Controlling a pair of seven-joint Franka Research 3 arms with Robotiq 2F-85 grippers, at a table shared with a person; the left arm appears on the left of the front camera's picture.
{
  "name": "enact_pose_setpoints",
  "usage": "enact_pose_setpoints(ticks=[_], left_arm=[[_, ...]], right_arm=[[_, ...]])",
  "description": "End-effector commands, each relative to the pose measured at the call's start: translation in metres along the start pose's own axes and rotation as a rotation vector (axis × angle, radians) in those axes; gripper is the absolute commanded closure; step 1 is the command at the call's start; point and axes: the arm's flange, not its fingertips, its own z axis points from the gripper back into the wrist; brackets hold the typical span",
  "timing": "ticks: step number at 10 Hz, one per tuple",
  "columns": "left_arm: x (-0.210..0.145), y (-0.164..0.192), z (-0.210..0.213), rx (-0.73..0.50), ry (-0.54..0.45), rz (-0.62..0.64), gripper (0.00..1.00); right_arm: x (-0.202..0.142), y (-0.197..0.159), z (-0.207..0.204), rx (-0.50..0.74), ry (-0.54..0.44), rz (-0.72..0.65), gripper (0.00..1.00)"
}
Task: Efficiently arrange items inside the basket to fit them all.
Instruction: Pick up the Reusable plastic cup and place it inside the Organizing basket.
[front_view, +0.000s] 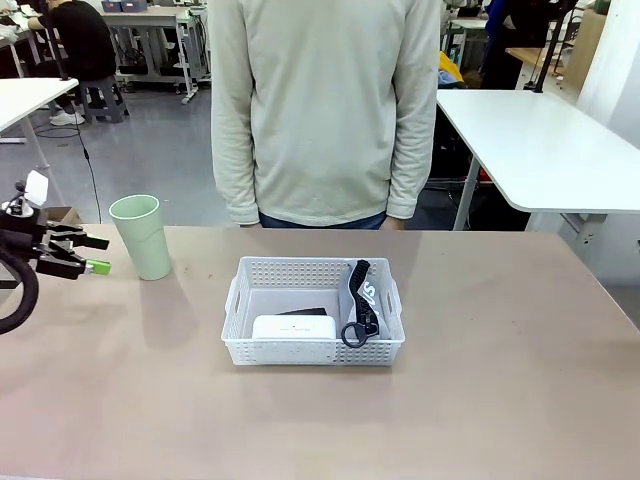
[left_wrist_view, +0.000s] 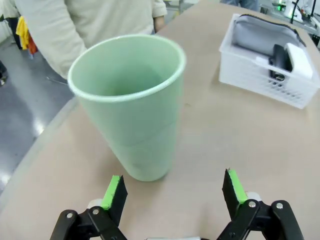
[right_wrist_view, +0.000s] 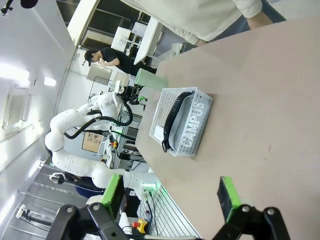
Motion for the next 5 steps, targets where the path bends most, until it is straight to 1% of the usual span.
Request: enact_pose_setpoints(ticks=[1, 2, 4, 5], left_arm=[[-0.014, 0.022, -0.011, 0.033, -0.007, -0.047, 0.0], [-0.015, 0.026, -0.016, 0.04, -0.021, -0.049, 0.0], [-0.016, 0.034, -0.029, 0.053, -0.015, -0.041, 0.0], [-0.018, 0.039, -0.038, 0.031, -0.025, -0.025, 0.0]], right_arm=[[0.002, 0.001, 0.003, 0.014, -0.002, 0.011, 0.0], [0.002, 0.001, 0.003, 0.014, -0.002, 0.011, 0.0], [0.002, 0.001, 0.003, 0.014, -0.002, 0.011, 0.0], [0.002, 0.001, 0.003, 0.014, -0.002, 0.011, 0.0]])
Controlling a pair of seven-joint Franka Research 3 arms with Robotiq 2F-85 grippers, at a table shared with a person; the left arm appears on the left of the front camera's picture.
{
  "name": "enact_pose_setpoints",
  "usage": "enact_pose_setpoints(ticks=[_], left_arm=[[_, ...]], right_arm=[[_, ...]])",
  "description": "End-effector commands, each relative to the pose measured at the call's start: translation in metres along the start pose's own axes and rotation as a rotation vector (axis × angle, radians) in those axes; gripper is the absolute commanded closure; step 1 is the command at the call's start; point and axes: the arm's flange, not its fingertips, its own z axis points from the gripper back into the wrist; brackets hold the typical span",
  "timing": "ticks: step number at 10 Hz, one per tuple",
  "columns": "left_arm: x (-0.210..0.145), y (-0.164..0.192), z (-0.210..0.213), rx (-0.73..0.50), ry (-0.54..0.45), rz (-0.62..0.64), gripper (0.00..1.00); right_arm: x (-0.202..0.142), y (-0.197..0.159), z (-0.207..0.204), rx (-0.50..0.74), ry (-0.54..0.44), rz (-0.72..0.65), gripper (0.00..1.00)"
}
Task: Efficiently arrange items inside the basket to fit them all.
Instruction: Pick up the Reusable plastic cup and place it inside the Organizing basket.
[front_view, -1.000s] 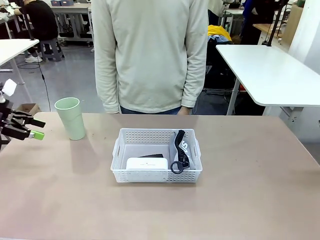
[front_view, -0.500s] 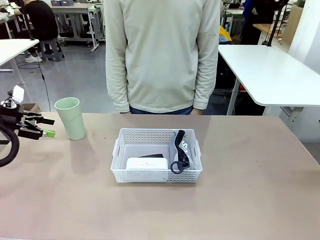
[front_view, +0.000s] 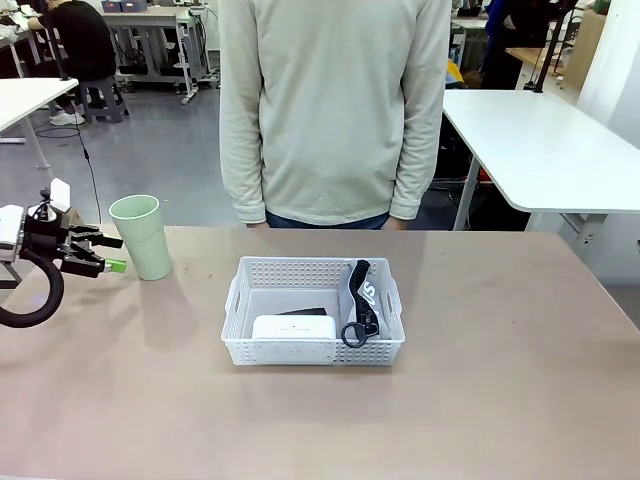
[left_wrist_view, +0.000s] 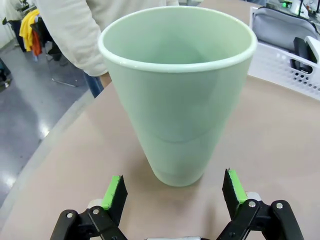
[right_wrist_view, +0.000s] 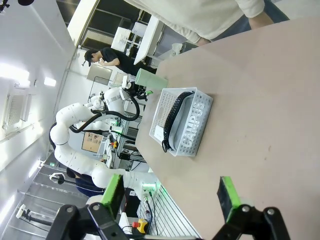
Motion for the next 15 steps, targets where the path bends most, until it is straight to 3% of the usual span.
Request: enact_pose_setpoints(ticks=[1, 5, 9, 15], left_arm=[[-0.003, 0.006, -0.013, -0.011, -0.022, -0.003, 0.0], [0.003, 0.007, -0.038, -0.048, -0.031, -0.014, 0.0], [0.012, 0.003, -0.049, -0.132, -0.169, 0.004, 0.0], [0.019, 0.001, -0.042, -0.157, -0.316, 0.029, 0.0]], right_arm=[[0.002, 0.001, 0.003, 0.014, -0.002, 0.011, 0.0], [0.002, 0.001, 0.003, 0.014, -0.002, 0.011, 0.0], [0.002, 0.001, 0.003, 0.014, -0.002, 0.011, 0.0], [0.002, 0.001, 0.003, 0.014, -0.002, 0.011, 0.0]])
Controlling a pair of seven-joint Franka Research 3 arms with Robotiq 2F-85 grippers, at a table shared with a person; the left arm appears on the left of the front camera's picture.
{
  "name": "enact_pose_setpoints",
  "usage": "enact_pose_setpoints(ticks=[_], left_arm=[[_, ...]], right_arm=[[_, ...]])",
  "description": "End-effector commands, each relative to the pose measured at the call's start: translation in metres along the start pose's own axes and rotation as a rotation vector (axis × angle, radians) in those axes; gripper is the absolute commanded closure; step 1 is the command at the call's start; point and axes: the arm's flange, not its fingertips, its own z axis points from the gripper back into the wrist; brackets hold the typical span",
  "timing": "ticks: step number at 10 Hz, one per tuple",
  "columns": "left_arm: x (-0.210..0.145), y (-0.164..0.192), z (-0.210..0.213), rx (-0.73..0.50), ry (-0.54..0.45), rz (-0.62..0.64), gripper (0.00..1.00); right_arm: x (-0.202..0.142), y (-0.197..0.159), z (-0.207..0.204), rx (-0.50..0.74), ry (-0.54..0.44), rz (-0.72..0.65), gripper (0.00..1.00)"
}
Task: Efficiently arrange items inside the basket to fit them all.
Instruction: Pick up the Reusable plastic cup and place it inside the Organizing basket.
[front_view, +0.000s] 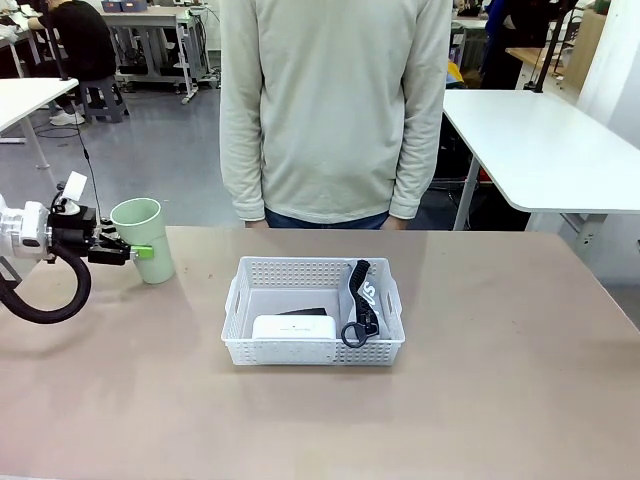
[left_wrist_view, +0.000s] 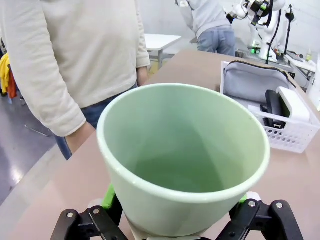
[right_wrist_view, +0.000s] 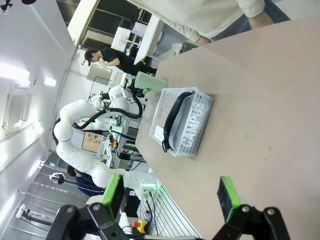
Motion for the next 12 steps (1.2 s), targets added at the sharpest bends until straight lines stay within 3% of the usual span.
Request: enact_pose_setpoints(ticks=[1, 2, 5, 6, 8, 9, 10, 11, 12], left_arm=[[0.0, 0.004, 0.002, -0.004, -0.051, -0.001, 0.0], [0.0, 0.005, 0.002, -0.016, -0.06, 0.013, 0.0], [0.0, 0.005, 0.003, -0.025, -0.043, 0.034, 0.9], [0.001, 0.003, 0.004, -0.024, -0.044, 0.03, 1.0], [0.006, -0.001, 0.008, -0.019, -0.051, 0.04, 1.0], [0.011, -0.005, 0.012, -0.007, -0.046, 0.075, 0.69], [0.022, -0.013, 0.021, 0.002, -0.018, 0.116, 0.69], [0.043, -0.027, 0.033, -0.012, 0.017, 0.131, 1.0], [0.067, -0.045, 0.042, -0.037, 0.066, 0.136, 0.69]], right_arm=[[0.002, 0.001, 0.003, 0.014, -0.002, 0.01, 0.0], [0.002, 0.001, 0.003, 0.014, -0.002, 0.01, 0.0], [0.002, 0.001, 0.003, 0.014, -0.002, 0.01, 0.0], [0.002, 0.001, 0.003, 0.014, -0.002, 0.01, 0.0], [0.002, 0.001, 0.003, 0.014, -0.002, 0.01, 0.0], [0.002, 0.001, 0.003, 0.014, -0.002, 0.01, 0.0], [0.002, 0.001, 0.003, 0.014, -0.002, 0.01, 0.0], [0.002, 0.001, 0.003, 0.014, -0.002, 0.01, 0.0], [0.002, 0.001, 0.003, 0.014, -0.002, 0.01, 0.0]])
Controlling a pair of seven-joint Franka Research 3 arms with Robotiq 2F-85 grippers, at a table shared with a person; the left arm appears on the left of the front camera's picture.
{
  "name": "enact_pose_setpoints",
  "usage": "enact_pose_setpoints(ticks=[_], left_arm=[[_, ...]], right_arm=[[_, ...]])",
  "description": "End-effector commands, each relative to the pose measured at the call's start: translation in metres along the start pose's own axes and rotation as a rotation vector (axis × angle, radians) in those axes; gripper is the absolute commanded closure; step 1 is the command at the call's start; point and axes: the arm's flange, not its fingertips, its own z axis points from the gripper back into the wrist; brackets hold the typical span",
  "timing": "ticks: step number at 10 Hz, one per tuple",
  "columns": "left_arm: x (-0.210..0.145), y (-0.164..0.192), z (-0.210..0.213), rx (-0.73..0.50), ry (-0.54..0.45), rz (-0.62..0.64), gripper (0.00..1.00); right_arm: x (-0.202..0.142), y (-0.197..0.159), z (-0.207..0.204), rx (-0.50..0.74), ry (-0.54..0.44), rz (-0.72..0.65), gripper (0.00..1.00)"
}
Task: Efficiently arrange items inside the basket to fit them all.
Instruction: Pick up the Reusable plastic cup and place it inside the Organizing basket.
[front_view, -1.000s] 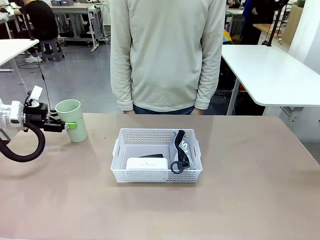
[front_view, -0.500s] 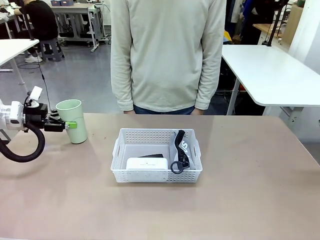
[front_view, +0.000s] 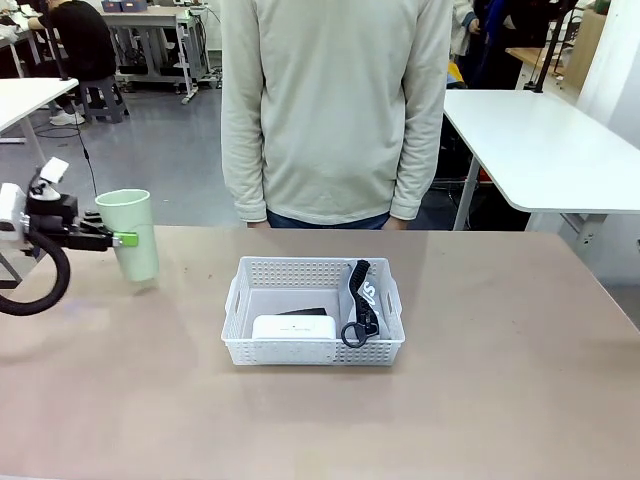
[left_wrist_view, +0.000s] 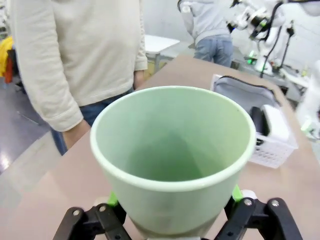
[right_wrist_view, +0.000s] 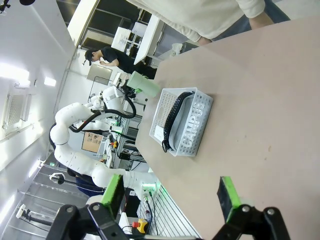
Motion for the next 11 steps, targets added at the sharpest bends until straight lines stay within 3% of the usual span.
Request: enact_pose_setpoints(ticks=[1, 4, 5, 7, 9, 11], left_arm=[[0.05, -0.056, 0.013, -0.1, 0.156, 0.027, 1.0], [0.109, -0.108, -0.008, -0.156, 0.443, -0.034, 1.0], [0.128, -0.116, -0.029, -0.131, 0.536, -0.107, 1.0], [0.163, -0.136, -0.101, -0.067, 0.754, -0.364, 1.0], [0.182, -0.159, -0.166, -0.107, 0.941, -0.577, 1.0], [0.204, -0.188, -0.199, -0.22, 0.944, -0.717, 1.0]], right_arm=[[0.001, 0.001, 0.003, 0.014, -0.002, 0.011, 0.0], [0.001, 0.001, 0.003, 0.014, -0.002, 0.011, 0.0], [0.001, 0.001, 0.003, 0.014, -0.002, 0.011, 0.0], [0.001, 0.001, 0.003, 0.014, -0.002, 0.011, 0.0], [0.001, 0.001, 0.003, 0.014, -0.002, 0.011, 0.0], [0.001, 0.001, 0.003, 0.014, -0.002, 0.011, 0.0]])
